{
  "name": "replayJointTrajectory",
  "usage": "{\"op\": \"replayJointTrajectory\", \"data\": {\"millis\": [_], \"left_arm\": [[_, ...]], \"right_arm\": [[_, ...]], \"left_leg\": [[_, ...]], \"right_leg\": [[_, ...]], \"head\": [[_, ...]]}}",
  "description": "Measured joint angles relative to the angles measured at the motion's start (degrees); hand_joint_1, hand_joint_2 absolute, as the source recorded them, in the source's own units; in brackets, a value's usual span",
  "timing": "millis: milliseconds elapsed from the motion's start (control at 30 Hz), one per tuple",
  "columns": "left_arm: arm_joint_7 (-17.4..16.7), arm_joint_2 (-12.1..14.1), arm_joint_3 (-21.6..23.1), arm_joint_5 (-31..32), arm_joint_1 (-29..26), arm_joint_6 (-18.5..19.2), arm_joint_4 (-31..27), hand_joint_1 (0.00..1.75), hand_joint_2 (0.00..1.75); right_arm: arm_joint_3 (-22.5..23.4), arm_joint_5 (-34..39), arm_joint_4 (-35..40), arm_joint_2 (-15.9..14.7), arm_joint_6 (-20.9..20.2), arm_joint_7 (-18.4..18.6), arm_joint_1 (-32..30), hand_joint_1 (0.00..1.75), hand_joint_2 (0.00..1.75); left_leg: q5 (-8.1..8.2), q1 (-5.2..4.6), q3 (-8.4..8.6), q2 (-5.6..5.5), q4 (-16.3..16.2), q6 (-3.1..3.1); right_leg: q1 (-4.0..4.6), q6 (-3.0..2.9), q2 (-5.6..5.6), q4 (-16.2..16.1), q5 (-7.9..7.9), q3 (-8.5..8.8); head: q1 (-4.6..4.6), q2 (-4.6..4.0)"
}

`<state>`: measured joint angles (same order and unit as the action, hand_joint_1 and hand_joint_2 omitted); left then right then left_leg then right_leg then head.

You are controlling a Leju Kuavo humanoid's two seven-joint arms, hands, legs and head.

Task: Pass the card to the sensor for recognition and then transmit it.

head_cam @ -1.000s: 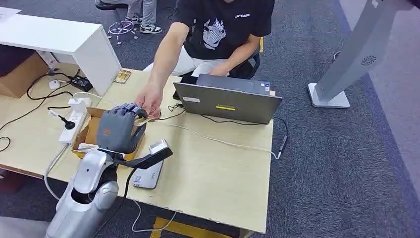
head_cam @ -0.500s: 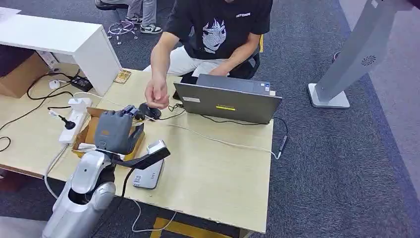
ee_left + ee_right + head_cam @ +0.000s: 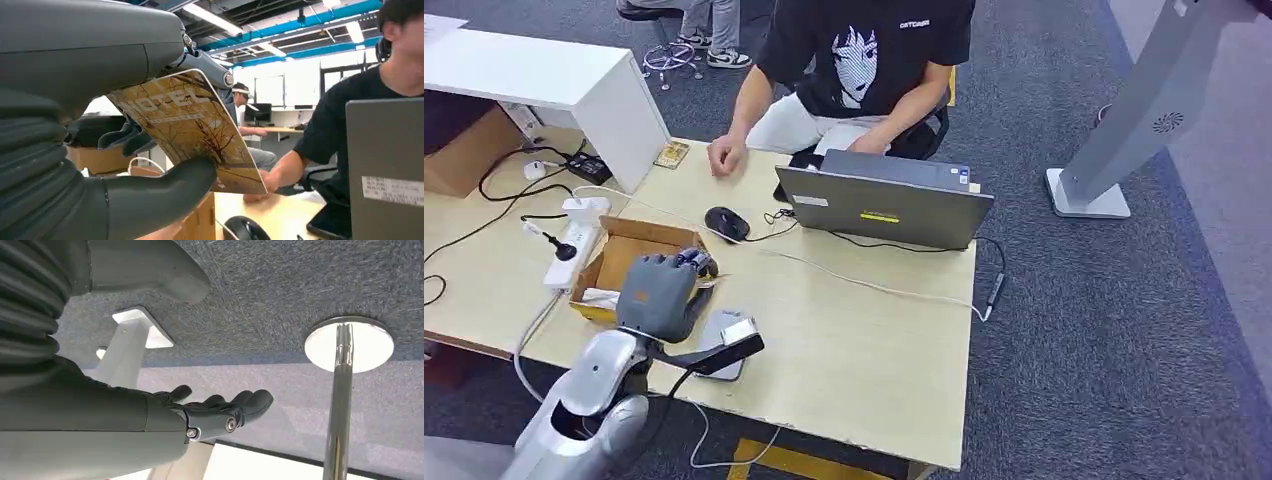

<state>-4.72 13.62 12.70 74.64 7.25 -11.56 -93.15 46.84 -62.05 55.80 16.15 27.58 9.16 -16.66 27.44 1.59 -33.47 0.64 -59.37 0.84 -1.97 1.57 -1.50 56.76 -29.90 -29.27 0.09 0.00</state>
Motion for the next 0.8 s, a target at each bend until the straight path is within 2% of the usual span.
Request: {"op": "replayJointTrajectory", "data": {"millis": [333,800], "left_arm": [[-0.4,0.0,0.1,0.9,-2.8,-0.3,1.8,1.75,1.75],[-1.6,-0.9,0.1,2.2,-4.0,-0.7,6.1,1.75,1.75]], "right_arm": [[0.0,-1.0,0.0,0.0,0.0,0.6,0.0,0.0,1.75],[-0.9,-0.1,0.8,0.0,0.0,1.3,0.0,0.0,1.75]], "left_leg": [[0.0,0.0,0.0,0.0,0.0,0.0],[0.0,0.0,-0.01,-0.01,0.0,0.0]], "right_leg": [[0.0,0.0,0.0,0.0,0.0,-0.02],[0.0,0.0,-0.01,0.0,0.0,-0.01]], "head": [[0.0,0.0],[0.02,0.0]]}}
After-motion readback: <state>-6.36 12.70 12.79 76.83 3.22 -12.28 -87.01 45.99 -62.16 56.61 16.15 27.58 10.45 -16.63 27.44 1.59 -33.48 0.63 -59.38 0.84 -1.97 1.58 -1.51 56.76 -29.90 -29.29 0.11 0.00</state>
